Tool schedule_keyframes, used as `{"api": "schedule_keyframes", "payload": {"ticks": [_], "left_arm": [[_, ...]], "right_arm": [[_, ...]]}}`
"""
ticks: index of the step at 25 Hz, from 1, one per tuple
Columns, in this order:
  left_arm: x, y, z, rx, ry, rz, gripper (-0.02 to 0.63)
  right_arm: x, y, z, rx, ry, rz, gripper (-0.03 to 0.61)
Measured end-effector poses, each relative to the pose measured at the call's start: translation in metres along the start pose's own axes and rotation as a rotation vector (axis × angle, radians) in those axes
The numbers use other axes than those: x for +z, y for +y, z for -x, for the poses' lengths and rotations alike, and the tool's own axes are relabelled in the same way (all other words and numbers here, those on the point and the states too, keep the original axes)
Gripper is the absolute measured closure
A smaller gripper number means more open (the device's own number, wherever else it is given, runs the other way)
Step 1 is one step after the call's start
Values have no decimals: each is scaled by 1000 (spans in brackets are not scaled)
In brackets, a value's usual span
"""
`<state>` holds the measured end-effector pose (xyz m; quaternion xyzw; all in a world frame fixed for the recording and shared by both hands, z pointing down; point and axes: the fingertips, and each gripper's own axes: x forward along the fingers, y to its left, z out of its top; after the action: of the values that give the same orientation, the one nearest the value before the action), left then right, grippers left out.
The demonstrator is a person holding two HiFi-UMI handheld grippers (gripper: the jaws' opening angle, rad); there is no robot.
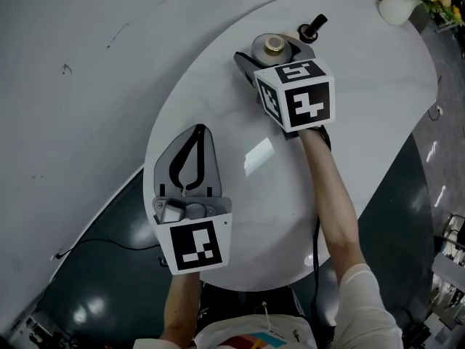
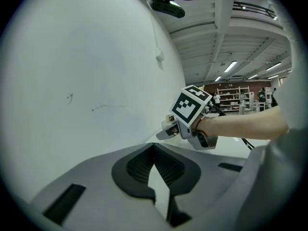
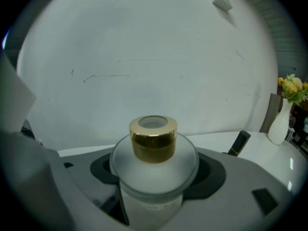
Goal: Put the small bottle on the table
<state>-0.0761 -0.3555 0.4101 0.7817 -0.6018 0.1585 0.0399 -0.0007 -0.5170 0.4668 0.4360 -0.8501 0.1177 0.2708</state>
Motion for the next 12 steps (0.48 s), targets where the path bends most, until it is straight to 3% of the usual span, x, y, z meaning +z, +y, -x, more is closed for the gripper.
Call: {"api": "schedule_keyframes", "payload": {"ticks": [4,12], "left_arm": [[-3,3,-3,13,-7,37,598],[-5,2,-4,14,-3,7,597]], "right_arm": [[-9,3,-18,19,24,-3,229],[-13,9,-36,29,26,1,229]]}}
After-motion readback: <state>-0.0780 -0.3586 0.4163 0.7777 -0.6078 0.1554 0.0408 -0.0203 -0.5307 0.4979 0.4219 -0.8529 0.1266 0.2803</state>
